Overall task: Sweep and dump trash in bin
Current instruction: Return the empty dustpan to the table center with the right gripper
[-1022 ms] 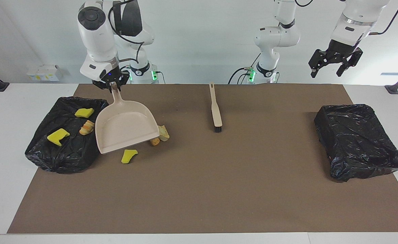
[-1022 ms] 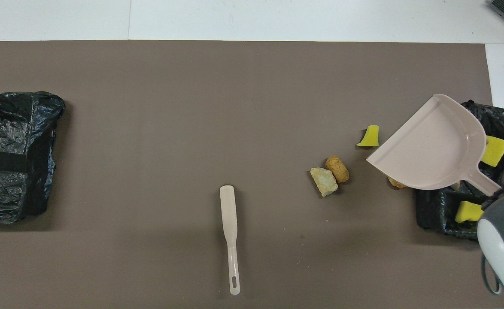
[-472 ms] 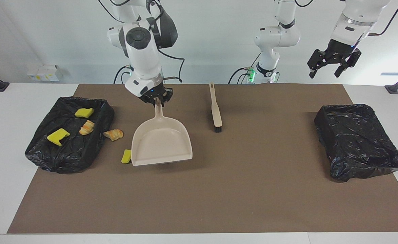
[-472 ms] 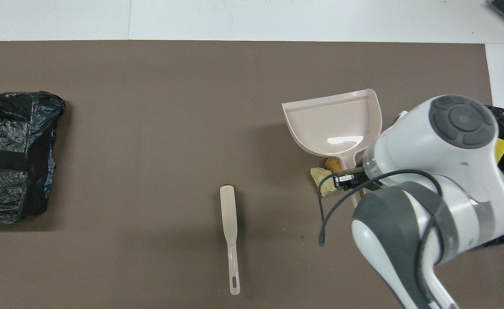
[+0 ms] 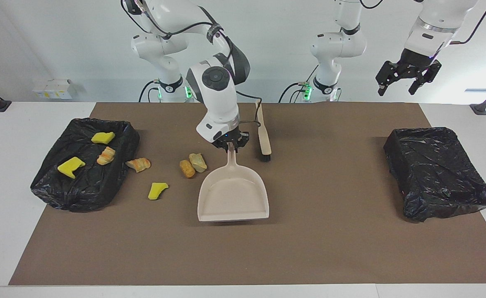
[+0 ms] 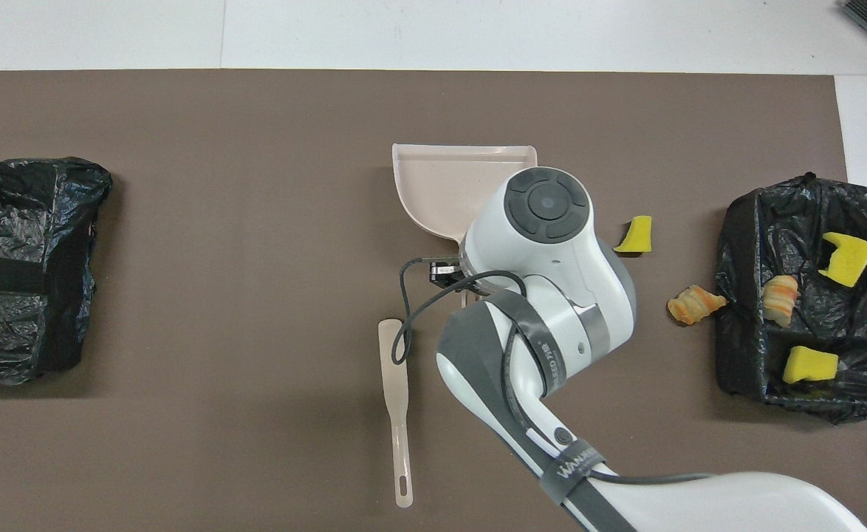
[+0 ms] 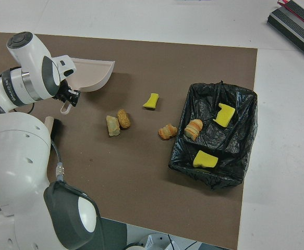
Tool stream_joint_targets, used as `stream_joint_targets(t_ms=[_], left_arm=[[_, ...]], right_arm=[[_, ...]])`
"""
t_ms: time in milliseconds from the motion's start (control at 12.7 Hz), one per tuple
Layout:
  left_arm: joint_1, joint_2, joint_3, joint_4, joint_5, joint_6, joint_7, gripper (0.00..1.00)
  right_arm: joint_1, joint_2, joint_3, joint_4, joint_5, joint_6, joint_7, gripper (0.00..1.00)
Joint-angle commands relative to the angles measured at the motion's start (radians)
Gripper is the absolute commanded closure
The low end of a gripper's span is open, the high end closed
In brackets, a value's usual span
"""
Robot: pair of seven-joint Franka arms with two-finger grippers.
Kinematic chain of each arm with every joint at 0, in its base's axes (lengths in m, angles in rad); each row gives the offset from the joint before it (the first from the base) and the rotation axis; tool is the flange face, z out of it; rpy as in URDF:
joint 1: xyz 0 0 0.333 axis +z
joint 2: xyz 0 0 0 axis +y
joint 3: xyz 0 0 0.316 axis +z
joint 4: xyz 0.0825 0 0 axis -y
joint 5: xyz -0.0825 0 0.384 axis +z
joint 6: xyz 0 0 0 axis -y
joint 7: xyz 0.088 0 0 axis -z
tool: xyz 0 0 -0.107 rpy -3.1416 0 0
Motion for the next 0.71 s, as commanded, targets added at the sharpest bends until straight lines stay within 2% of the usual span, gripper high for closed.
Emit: stream_joint_targets(t_ms=[0,79,236,314,393,629], left_arm=[[0.013,0.003,-0.004,0.012,-0.012,-0.015,-0.003,0.0],[0.012,0.003,-0.004,0.012,-0.012,-0.015,-0.003,0.0],[0.012,0.003,-0.004,0.012,-0.012,-0.015,-0.003,0.0],[0.012,0.003,-0.004,0.013,-0.012,-0.015,-0.003,0.0],[0.013,0.003,-0.004,0.012,-0.012,-0.015,-0.003,0.0],[0.012,0.003,-0.004,0.012,-0.012,-0.015,-0.003,0.0]], right_arm=[[0.03,0.155,-0.004,0.146,0.008,0.046,0.04,1.0],[0.037,0.192,-0.004,0.164,0.007,0.068,0.04,1.0],[0.041,0.2,-0.004,0.163,0.007,0.082,0.04,1.0],[0.038,0.198,-0.004,0.161,0.005,0.083,0.031,0.33],[0.044,0.192,-0.008,0.16,-0.01,0.082,0.027,0.0],[0.038,0.163,-0.004,0.149,-0.021,0.06,0.025,0.0]])
